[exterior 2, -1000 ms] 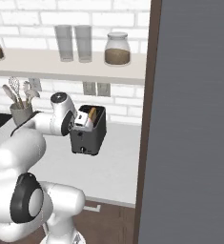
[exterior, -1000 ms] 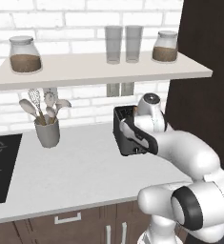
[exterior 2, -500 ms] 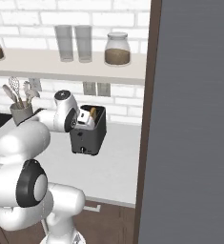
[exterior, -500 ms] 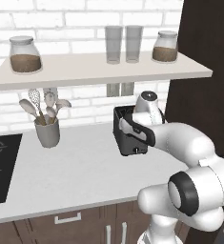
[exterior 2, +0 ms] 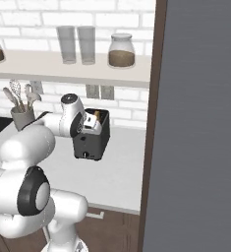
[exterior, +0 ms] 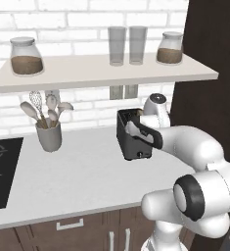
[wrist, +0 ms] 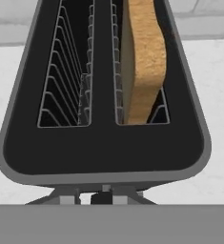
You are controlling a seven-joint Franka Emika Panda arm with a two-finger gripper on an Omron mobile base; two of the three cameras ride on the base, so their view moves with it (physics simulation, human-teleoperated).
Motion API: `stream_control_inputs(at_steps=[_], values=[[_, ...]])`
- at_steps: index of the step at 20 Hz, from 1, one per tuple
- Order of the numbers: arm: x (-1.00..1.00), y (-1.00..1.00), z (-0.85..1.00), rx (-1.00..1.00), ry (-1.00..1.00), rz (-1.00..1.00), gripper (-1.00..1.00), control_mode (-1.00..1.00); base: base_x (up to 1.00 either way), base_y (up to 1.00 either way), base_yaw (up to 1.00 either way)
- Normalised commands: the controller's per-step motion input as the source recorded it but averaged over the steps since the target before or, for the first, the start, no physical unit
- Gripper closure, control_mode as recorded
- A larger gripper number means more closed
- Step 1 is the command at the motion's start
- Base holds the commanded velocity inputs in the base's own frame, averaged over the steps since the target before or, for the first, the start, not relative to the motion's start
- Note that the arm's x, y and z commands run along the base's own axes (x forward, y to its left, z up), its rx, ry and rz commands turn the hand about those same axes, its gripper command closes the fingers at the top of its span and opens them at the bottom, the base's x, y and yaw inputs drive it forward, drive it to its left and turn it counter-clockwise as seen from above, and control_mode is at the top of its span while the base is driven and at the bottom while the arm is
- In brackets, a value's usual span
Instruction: Start the toaster. Once the lever pops up, take the bread to the plate on the dining counter.
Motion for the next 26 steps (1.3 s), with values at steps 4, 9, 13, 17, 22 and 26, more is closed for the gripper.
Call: stream_control_inputs(at_steps=[4, 9, 13, 17, 22, 26], values=[[0.0, -0.03, -0.37, 0.0, 0.0, 0.0, 1.0, -1.0, 0.0, 0.0, 0.0], [-0.04, 0.0, -0.36, 0.0, 0.0, 0.0, 1.0, -1.0, 0.0, 0.0, 0.0], [-0.29, 0.0, -0.34, 0.0, 0.0, 0.0, 1.0, -1.0, 0.0, 0.0, 0.0], [-0.22, -0.04, -0.31, 0.0, 0.0, 0.0, 1.0, -1.0, 0.0, 0.0, 0.0], [0.02, -0.01, -0.08, 0.0, 0.0, 0.0, 1.0, -1.0, 0.0, 0.0, 0.0], [0.07, 0.0, 0.0, 0.0, 0.0, 0.0, 1.0, -1.0, 0.0, 0.0, 0.0]])
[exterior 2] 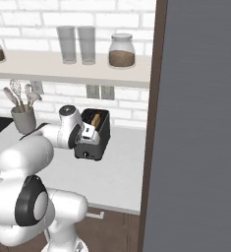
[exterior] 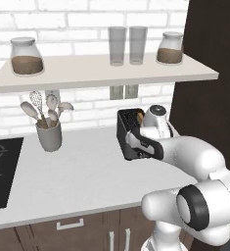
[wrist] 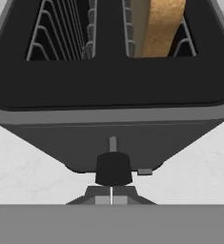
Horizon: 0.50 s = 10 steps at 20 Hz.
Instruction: Start the toaster. Once the lever pops up, take the bread to the plate on the dining counter.
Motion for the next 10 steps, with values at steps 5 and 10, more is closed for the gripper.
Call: stream_control_inputs(at_steps=[5, 10], values=[[0.0, 0.0, 0.03, 0.0, 0.0, 0.0, 1.0, -1.0, 0.0, 0.0, 0.0], [0.0, 0.0, 0.37, 0.0, 0.0, 0.0, 1.0, -1.0, 0.0, 0.0, 0.0]])
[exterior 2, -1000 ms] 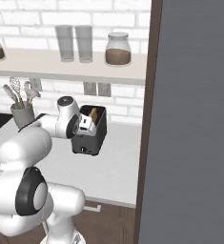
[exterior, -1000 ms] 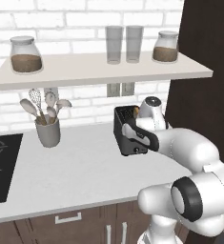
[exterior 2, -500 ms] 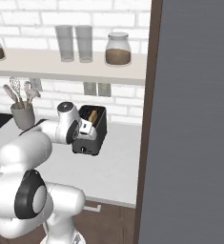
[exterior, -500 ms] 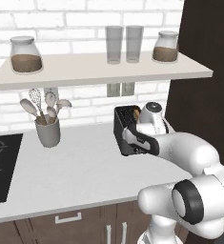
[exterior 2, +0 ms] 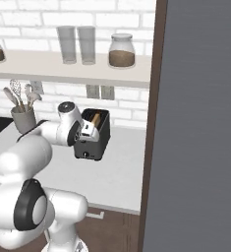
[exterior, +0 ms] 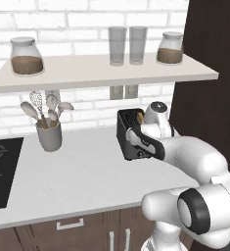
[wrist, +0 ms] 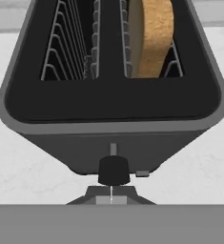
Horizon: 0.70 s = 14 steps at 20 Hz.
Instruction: Start the toaster. Once the lever pops up, take the bread to the plate on the dining counter.
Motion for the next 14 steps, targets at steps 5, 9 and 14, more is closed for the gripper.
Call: stream_control_inputs(at_steps=[5, 9, 14], values=[[0.08, 0.0, 0.32, 0.0, 0.0, 0.0, 1.0, -1.0, 0.0, 0.0, 0.0], [0.27, 0.0, 0.01, 0.0, 0.01, 0.0, 1.0, -1.0, 0.0, 0.0, 0.0], [0.06, 0.0, -0.21, 0.0, 0.1, 0.0, 1.0, -1.0, 0.0, 0.0, 0.0]])
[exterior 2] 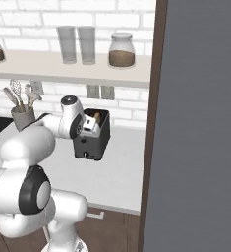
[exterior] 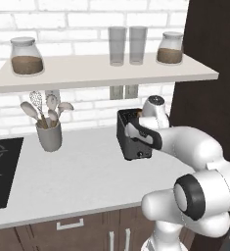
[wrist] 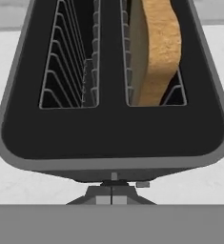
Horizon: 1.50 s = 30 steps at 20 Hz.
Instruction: Start the toaster. Once the lever pops up, take the bread to the plate on the dining counter.
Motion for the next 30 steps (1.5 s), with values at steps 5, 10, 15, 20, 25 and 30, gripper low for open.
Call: stream_control_inputs(at_steps=[5, 10, 15, 20, 25, 30], values=[[0.03, 0.0, -0.47, 0.0, 0.1, -0.01, 1.0, -1.0, 0.0, 0.0, 0.0], [0.03, 0.0, -0.56, 0.0, 0.08, -0.01, 1.0, -1.0, 0.0, 0.0, 0.0], [0.1, 0.0, -0.83, 0.0, 0.09, 0.0, 1.0, -1.0, 0.0, 0.0, 0.0], [0.0, 0.0, -1.0, 0.0, 0.13, -0.01, 1.0, -1.0, 0.0, 0.0, 0.0], [-0.15, 0.01, -1.0, 0.0, 0.06, -0.02, 1.0, -1.0, 0.0, 0.0, 0.0], [-0.18, 0.05, -0.96, 0.0, 0.0, -0.04, 1.0, -1.0, 0.0, 0.0, 0.0]])
